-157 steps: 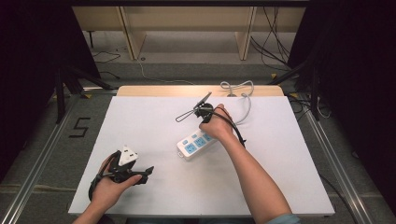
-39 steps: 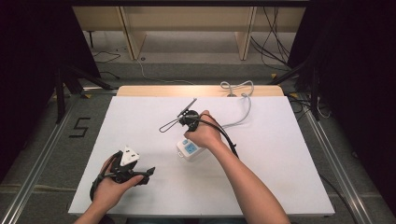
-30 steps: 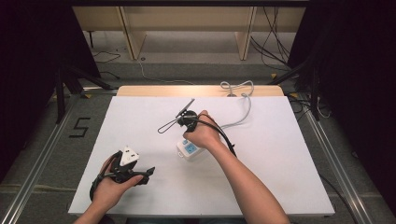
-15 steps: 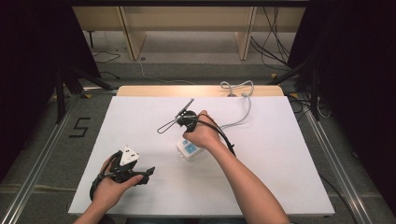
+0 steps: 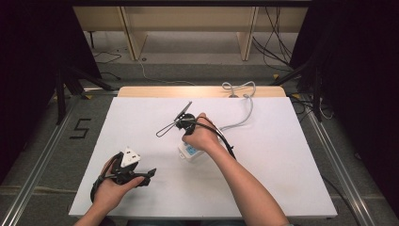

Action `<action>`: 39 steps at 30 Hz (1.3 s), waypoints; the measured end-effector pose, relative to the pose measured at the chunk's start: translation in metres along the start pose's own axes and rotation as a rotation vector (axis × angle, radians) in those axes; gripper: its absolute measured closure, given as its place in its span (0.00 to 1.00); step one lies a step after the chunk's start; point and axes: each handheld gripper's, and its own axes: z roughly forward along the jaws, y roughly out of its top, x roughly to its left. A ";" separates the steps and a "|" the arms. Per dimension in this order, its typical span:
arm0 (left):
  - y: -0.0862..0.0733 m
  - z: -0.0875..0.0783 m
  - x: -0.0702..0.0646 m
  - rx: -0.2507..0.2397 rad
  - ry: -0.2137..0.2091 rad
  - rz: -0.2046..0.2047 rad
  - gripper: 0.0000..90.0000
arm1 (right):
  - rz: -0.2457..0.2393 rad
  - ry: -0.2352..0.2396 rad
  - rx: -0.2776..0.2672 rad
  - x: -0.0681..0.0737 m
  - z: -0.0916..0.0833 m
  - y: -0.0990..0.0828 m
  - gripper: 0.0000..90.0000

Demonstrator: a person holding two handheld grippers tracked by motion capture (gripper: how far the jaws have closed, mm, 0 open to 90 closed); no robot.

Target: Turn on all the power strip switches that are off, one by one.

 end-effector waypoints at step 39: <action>0.000 0.001 -0.002 -0.005 0.000 -0.002 0.22 | 0.040 0.022 0.015 -0.002 0.005 -0.002 1.00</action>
